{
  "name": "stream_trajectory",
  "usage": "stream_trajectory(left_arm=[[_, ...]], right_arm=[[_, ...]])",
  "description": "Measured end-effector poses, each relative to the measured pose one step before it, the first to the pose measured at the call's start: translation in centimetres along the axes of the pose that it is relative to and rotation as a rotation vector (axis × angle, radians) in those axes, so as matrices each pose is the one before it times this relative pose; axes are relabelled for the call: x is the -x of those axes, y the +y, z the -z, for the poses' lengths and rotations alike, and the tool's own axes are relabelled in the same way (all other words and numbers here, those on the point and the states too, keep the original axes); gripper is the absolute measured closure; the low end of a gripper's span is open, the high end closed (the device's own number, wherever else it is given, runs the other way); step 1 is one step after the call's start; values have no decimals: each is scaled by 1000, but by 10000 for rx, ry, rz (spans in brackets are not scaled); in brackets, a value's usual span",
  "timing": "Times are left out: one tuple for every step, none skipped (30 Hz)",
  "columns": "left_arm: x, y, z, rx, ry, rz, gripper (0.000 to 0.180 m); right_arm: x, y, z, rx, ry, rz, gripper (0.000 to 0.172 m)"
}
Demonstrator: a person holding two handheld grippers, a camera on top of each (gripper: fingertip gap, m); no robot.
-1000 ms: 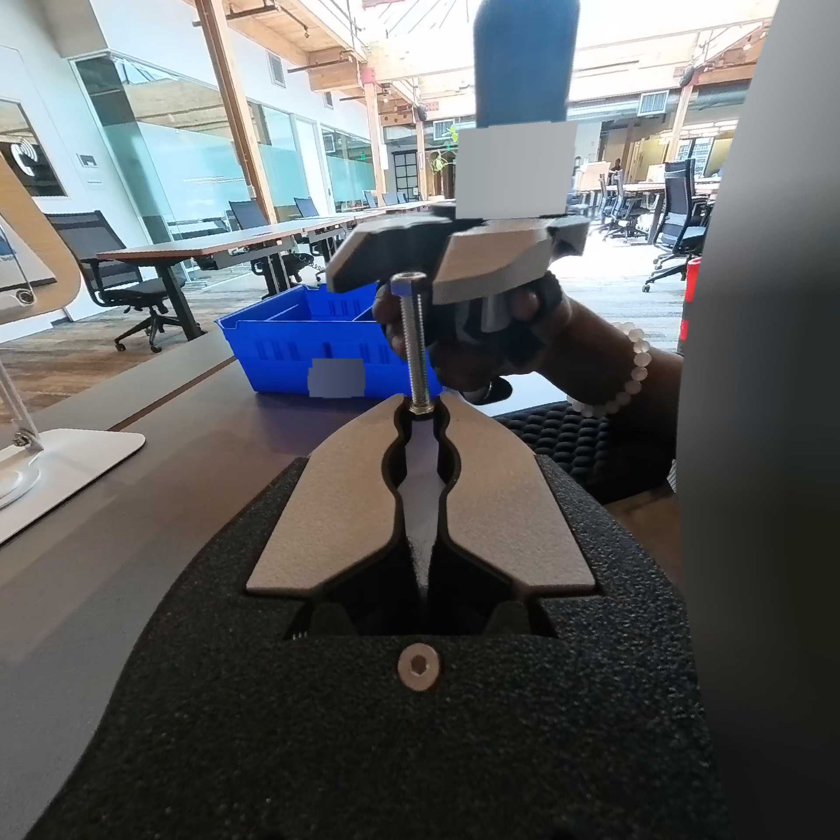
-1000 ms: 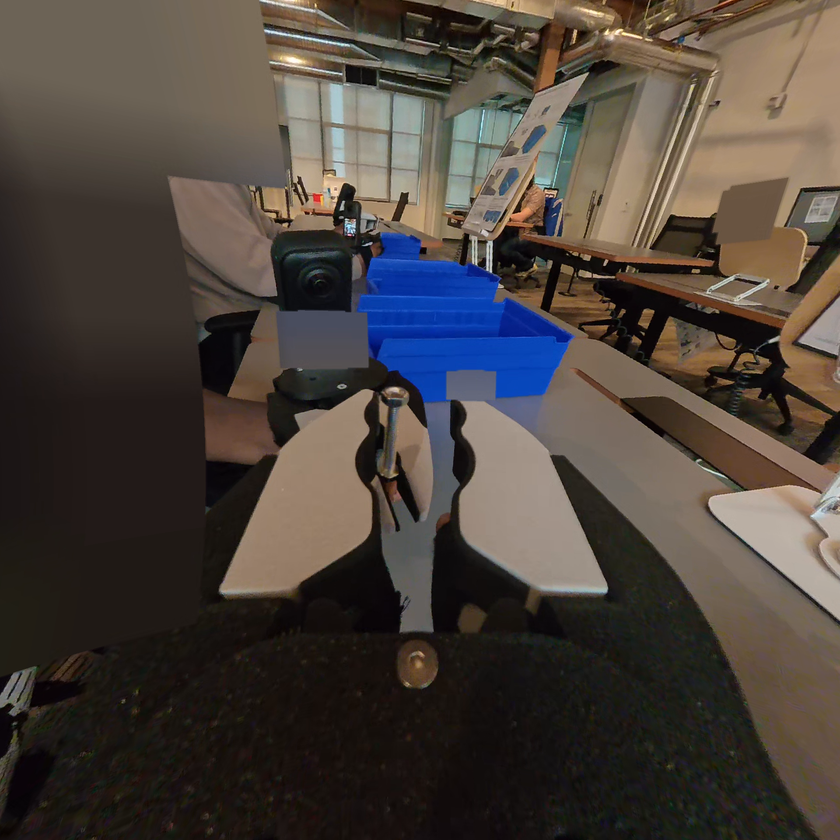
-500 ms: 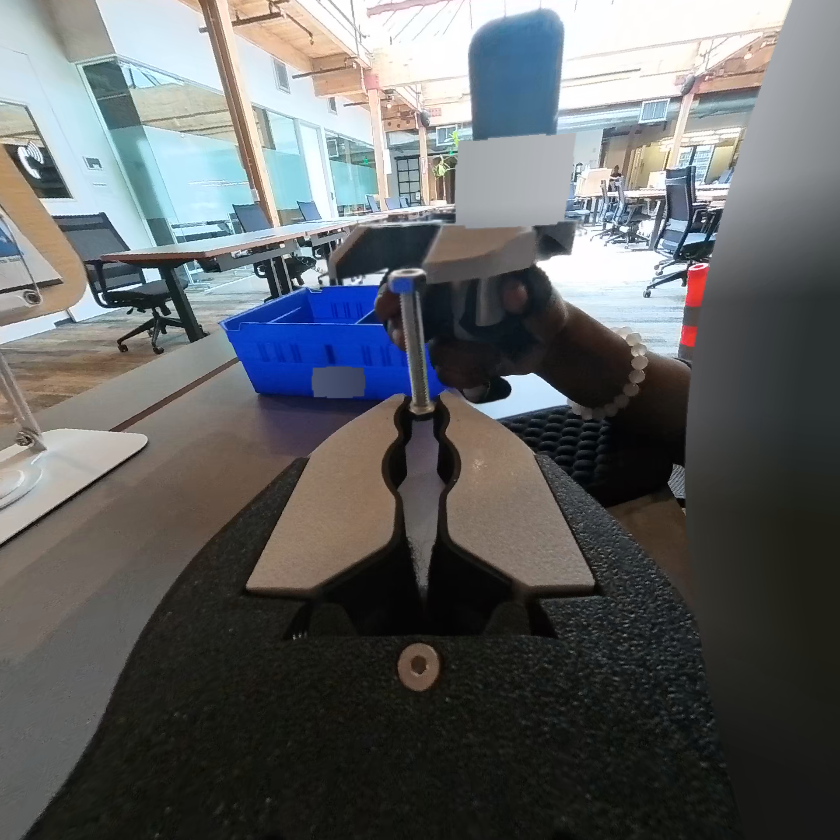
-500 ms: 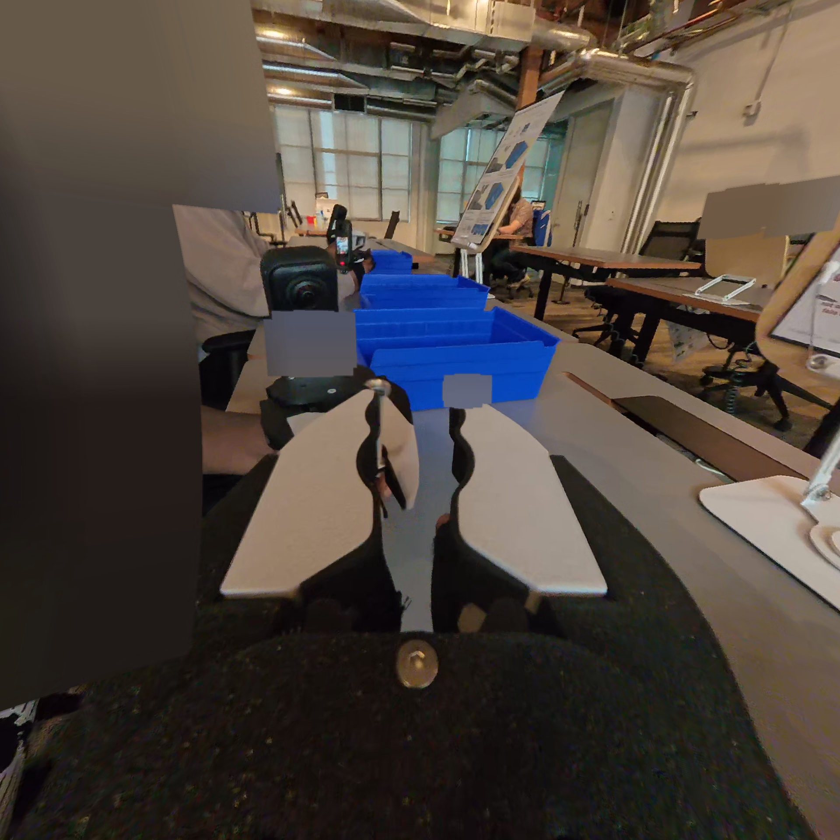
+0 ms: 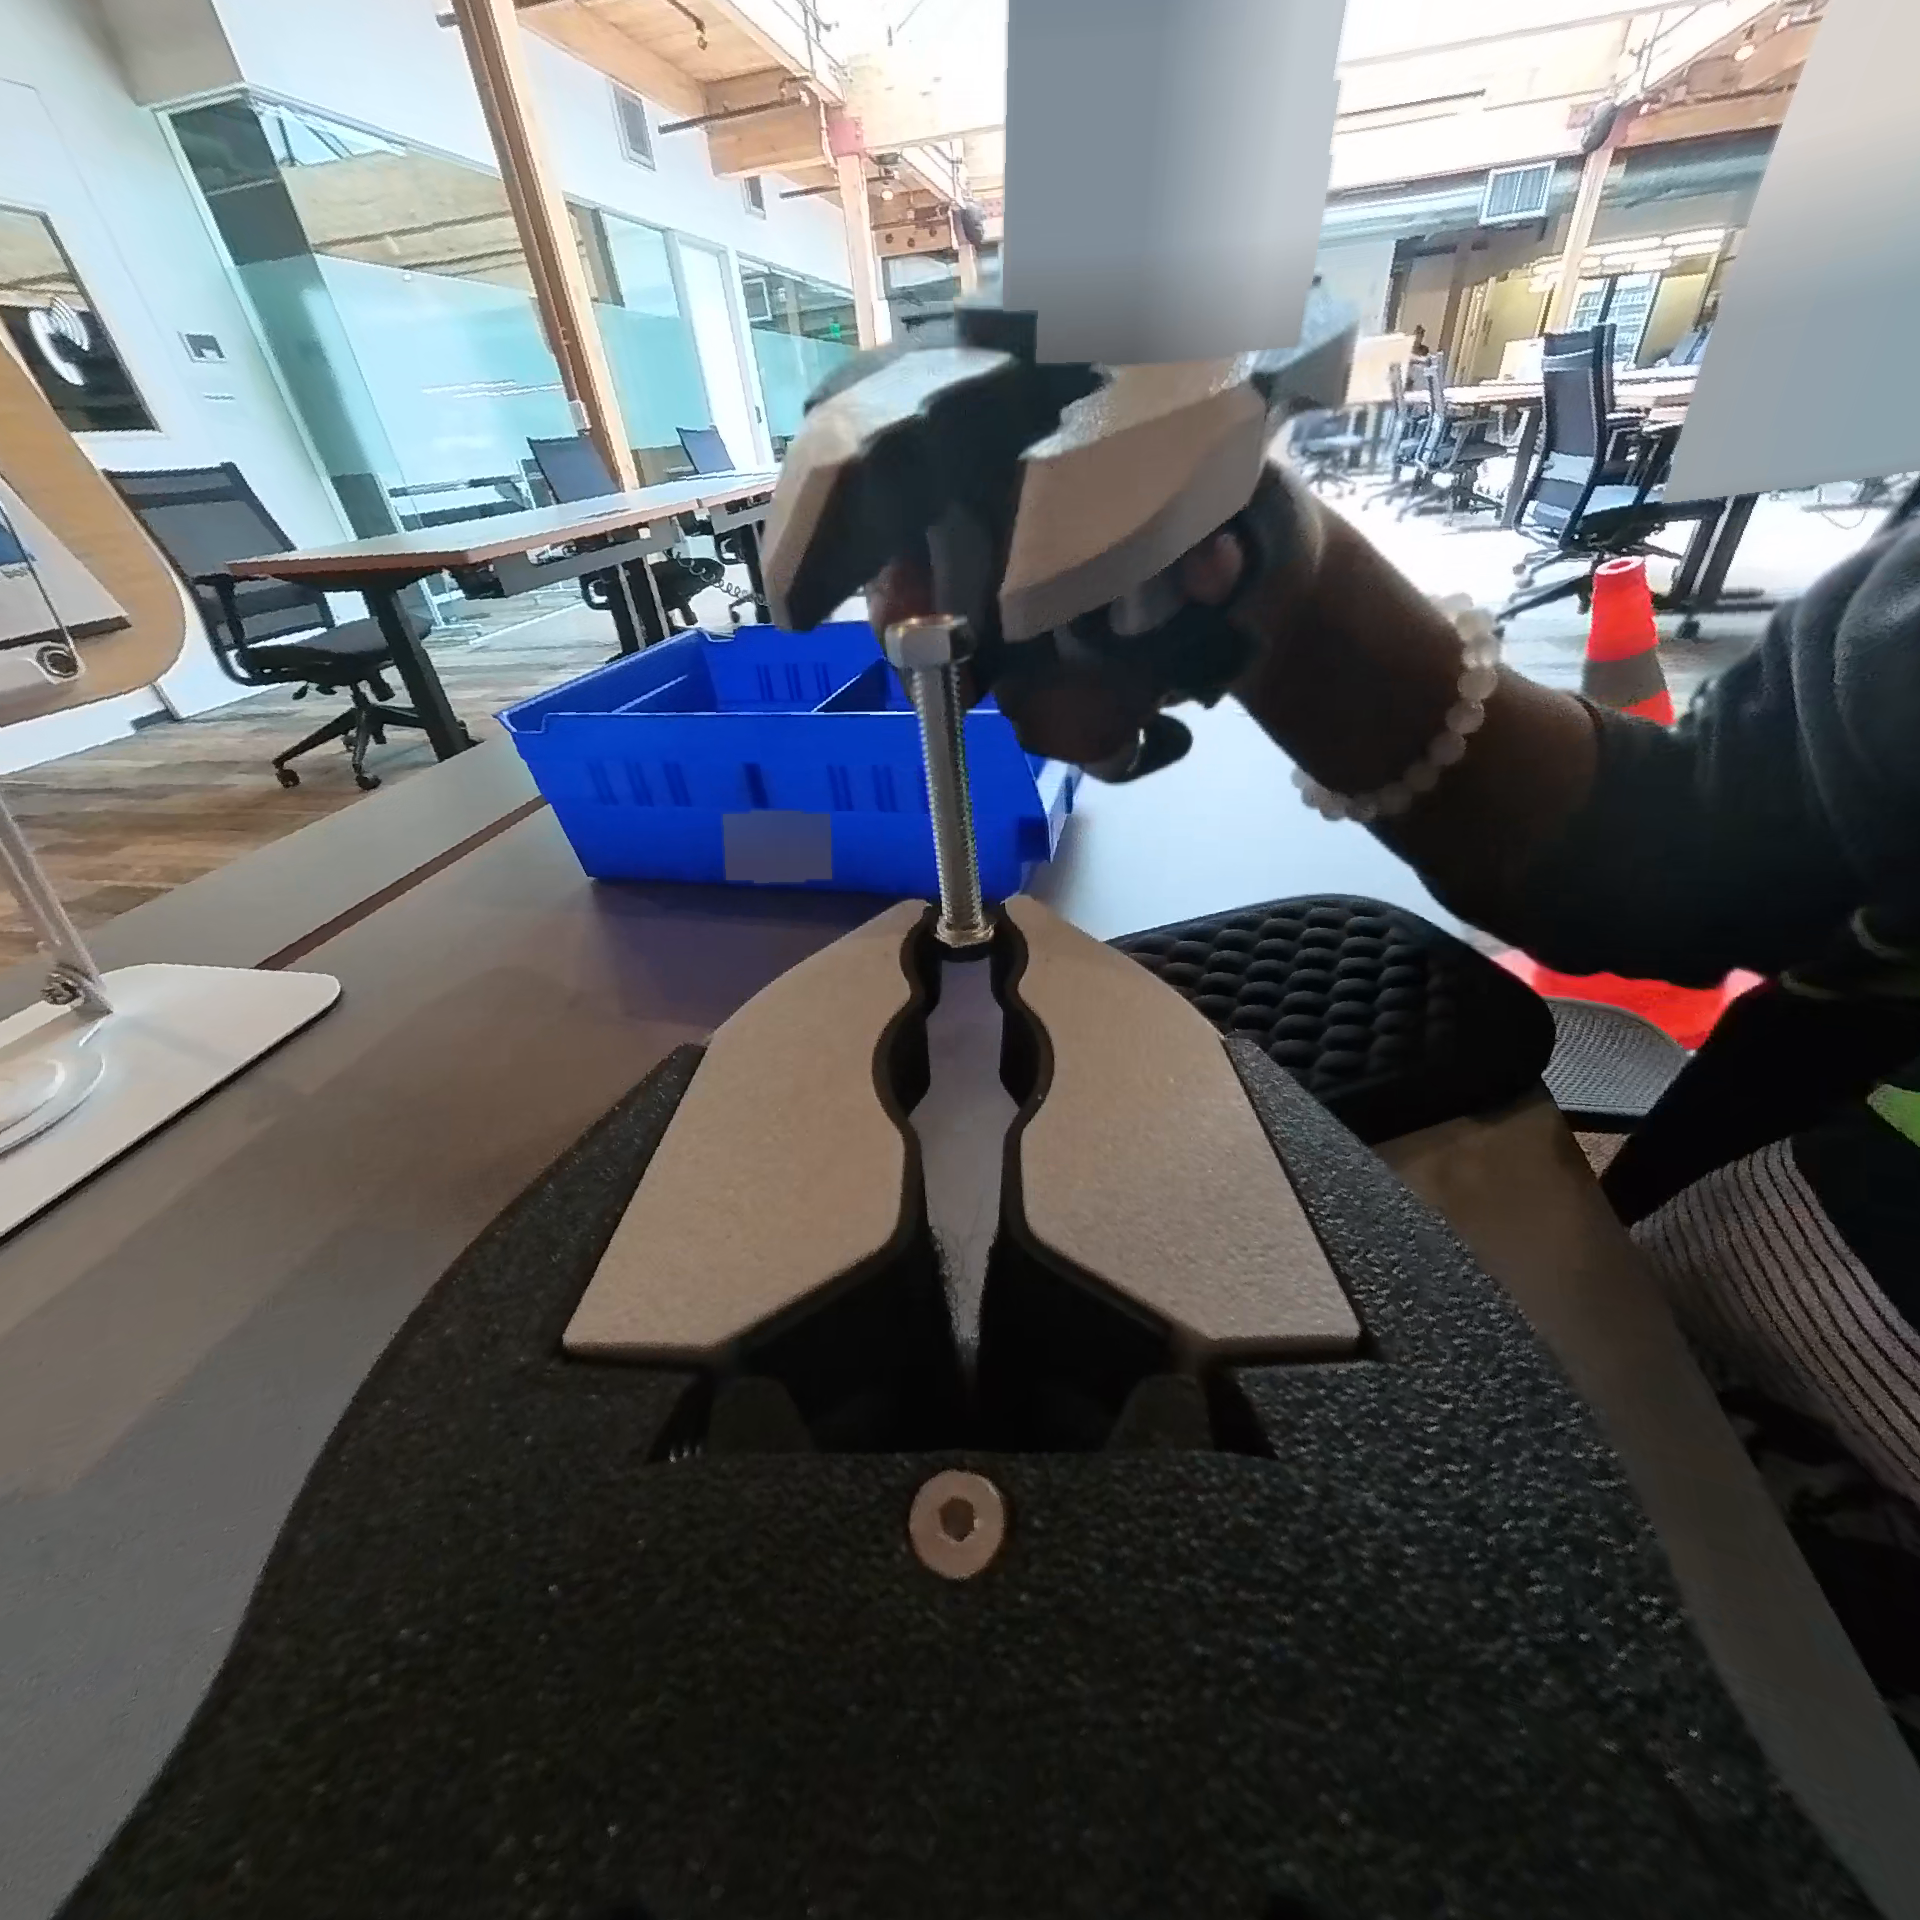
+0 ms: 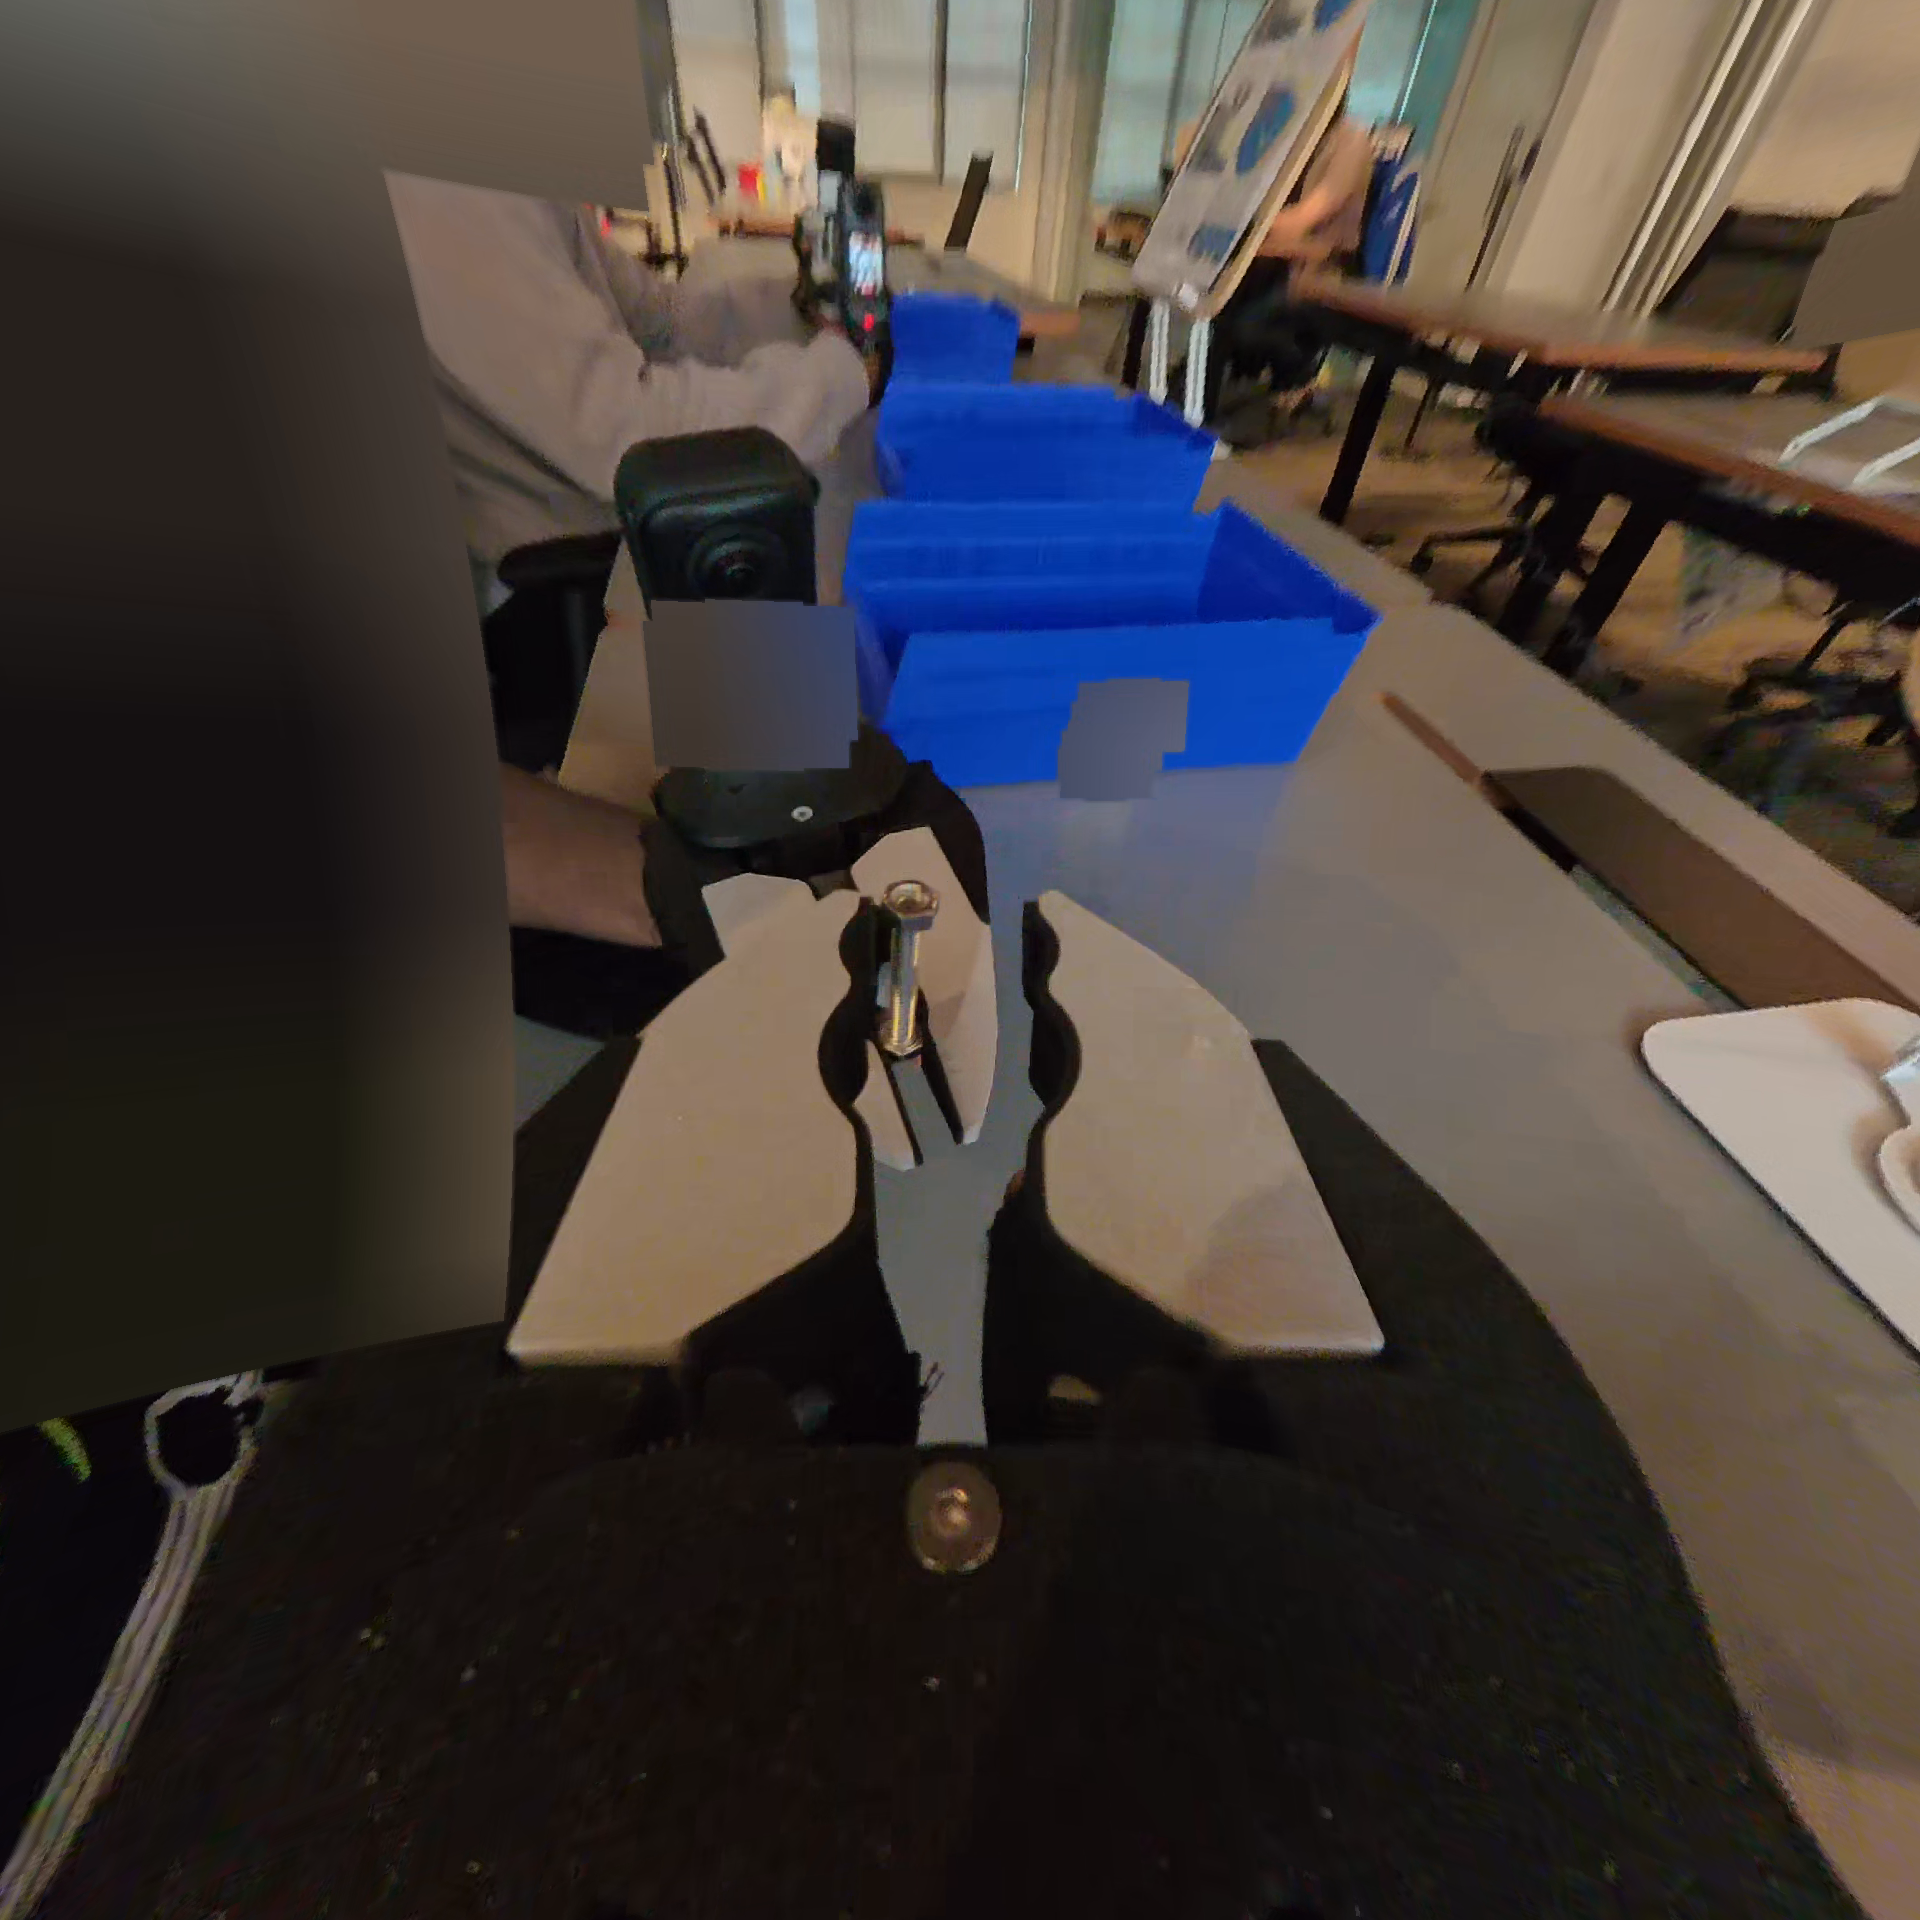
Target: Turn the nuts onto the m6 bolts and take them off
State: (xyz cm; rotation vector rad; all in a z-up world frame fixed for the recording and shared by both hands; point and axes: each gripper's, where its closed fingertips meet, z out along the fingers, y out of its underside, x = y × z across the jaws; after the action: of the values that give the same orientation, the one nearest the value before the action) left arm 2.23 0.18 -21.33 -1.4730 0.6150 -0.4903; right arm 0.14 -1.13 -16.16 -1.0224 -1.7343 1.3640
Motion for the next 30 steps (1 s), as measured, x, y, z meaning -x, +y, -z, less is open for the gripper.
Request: stream_trajectory(left_arm=[[-24, 26, -2, 23, 1, -19, 172], [3, 10, 13, 8, -6, -3, 172], [27, -2, 17, -3, -7, 5, 172], [29, -7, 28, 1, -10, 2, 172], [26, -11, 26, -2, -8, 1, 172], [-1, -10, 14, -9, 4, 6, 172], [-17, -15, 5, -4, 9, 0, 172], [0, -22, 7, -9, 0, 4, 172], [-9, -56, 27, -30, 12, 27, 172], [-23, -69, 45, -41, 36, 46, 172], [-45, -54, 25, -29, 51, 47, 172], [-81, -1, 6, -10, 67, 32, 172], [-113, 42, -24, 8, 85, 38, 172], [-168, 24, -30, 0, 137, 81, 172], [-200, -16, -10, -32, 178, 134, 172], [-214, -67, -9, -53, 181, 111, 172], [-297, -30, 3, -31, 229, 88, 172], [-307, -35, -5, -27, 248, 107, 172], [-312, -27, -12, -43, 259, 132, 172], [-289, -56, -8, -64, 254, 127, 172], [-360, -98, -1, -80, 278, 91, 172], [-423, -80, -23, -59, 309, 79, 172], [-488, -34, -43, -33, 335, 80, 172], [-426, -18, -71, -23, 281, 62, 172], [-415, 28, -97, 0, 249, -11, 172], [-438, 58, -103, 28, 255, -41, 173], [-420, 63, -129, 17, 244, -3, 172], [-389, 68, -124, 9, 249, 39, 173], [-316, 73, -116, 5, 200, 25, 172], [-236, 83, -98, 28, 147, 0, 172]], right_arm=[[46, 182, -149, 333, -154, -73, 146], [54, 187, -165, 275, -120, -10, 146], [53, 186, -154, 246, -92, 15, 146], [65, 83, -135, 173, -72, 21, 147], [127, -10, -110, 84, -81, 35, 149], [115, -43, -97, 41, -74, 30, 151], [20, -109, -44, -28, -16, 26, 155], [50, -132, -13, -69, -39, 33, 160], [118, -103, -1, -75, -88, 18, 162], [44, -79, -5, -71, -36, 28, 162], [60, -39, -4, -52, -31, 73, 162], [72, 5, -3, -20, -39, 88, 162], [63, 42, 4, 11, -45, 66, 162], [100, 23, 5, 4, -75, 88, 162], [179, -38, 29, -26, -113, 145, 162], [115, -36, 49, -18, -74, 156, 162], [236, -16, 69, 16, -166, 177, 162], [195, -8, 86, 28, -149, 160, 162], [145, -4, 104, 38, -157, 130, 162], [173, -39, 100, 6, -177, 114, 162], [301, -104, 78, -52, -256, 160, 162], [344, -110, 50, -41, -261, 195, 162], [402, -81, 44, -8, -307, 218, 162], [339, -57, 35, 29, -264, 236, 162], [394, -43, 33, 54, -332, 265, 162], [444, -23, 29, 99, -390, 303, 162], [359, -2, 33, 141, -347, 324, 162], [384, 0, 13, 206, -384, 316, 162], [278, 11, 2, 254, -320, 323, 162], [229, 17, -39, 299, -296, 298, 162]])
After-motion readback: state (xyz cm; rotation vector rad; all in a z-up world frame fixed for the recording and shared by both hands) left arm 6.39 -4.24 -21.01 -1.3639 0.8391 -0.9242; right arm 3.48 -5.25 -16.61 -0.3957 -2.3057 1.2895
